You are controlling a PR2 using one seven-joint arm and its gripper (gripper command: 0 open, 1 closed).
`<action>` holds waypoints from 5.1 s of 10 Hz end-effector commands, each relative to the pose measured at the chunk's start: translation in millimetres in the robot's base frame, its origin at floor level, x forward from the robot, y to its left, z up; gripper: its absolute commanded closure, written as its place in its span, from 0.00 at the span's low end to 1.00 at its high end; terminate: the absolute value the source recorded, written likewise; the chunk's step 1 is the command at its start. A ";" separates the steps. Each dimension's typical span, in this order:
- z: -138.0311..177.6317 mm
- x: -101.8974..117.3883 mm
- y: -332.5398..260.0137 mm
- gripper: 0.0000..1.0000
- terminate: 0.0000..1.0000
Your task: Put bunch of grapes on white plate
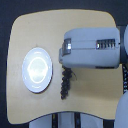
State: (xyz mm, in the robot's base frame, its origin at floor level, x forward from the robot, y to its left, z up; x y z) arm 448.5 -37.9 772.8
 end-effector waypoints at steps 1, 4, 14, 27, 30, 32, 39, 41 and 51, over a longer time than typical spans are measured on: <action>86.2 16.8 0.6 1.00 0.00; 131.8 9.5 6.0 1.00 0.00; 163.8 20.3 40.7 1.00 0.00; 94.4 15.8 176.0 1.00 0.00; 67.6 4.3 195.7 1.00 0.00; 56.6 -1.7 198.1 1.00 0.00; 33.9 -8.7 197.2 1.00 0.00; 31.5 -7.6 199.3 1.00 0.00; 26.3 7.8 197.2 1.00 0.00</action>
State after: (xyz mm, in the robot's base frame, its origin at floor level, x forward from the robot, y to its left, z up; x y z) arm 450.2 161.6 800.9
